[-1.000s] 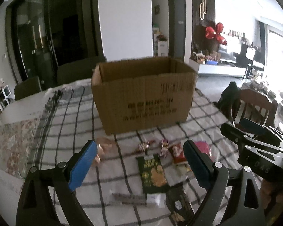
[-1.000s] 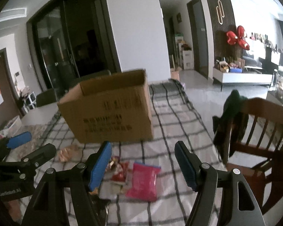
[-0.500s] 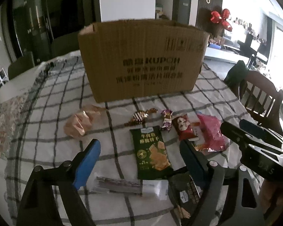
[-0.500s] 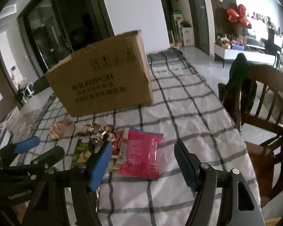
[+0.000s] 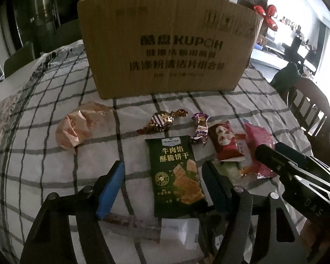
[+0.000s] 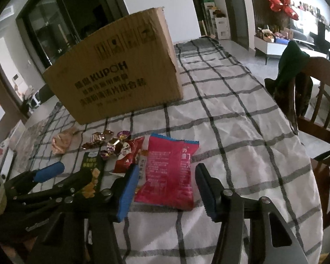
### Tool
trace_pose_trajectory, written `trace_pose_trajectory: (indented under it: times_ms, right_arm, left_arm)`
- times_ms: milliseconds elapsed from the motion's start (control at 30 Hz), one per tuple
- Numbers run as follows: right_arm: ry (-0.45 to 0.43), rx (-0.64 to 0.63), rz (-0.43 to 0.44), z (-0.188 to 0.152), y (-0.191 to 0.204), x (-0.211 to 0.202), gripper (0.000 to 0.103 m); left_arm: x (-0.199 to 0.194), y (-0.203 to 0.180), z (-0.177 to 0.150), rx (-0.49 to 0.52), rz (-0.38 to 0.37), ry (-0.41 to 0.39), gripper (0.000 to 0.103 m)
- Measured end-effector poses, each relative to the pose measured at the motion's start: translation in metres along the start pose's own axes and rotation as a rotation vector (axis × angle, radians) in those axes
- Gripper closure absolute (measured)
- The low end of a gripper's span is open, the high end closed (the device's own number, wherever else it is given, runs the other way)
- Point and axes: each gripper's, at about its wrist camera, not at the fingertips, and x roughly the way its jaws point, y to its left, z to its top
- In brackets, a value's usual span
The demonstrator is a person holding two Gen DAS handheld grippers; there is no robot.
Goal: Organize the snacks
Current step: 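Move both tools back to the remaining snacks on the table, then grasp the pink snack bag with the right tool while the left tool grasps the green cracker packet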
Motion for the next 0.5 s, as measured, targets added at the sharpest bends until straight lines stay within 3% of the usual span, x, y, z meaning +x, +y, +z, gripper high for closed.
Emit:
trace_pose_trajectory:
  times_ms: [200,400,500]
  right_arm:
    - [0.011,0.009,0.001,0.001,-0.002,0.007,0.056]
    - [0.004,-0.005,0.0,0.0,0.0,0.007,0.06]
    - [0.0,-0.002,0.006,-0.001,0.0,0.006,0.062]
  left_arm:
    - [0.009,-0.003,-0.001,-0.007,-0.005,0.018,0.034]
    - [0.016,-0.006,-0.002,-0.006,-0.003,0.029,0.044]
    - [0.014,-0.006,-0.003,-0.014,-0.014,0.026,0.055]
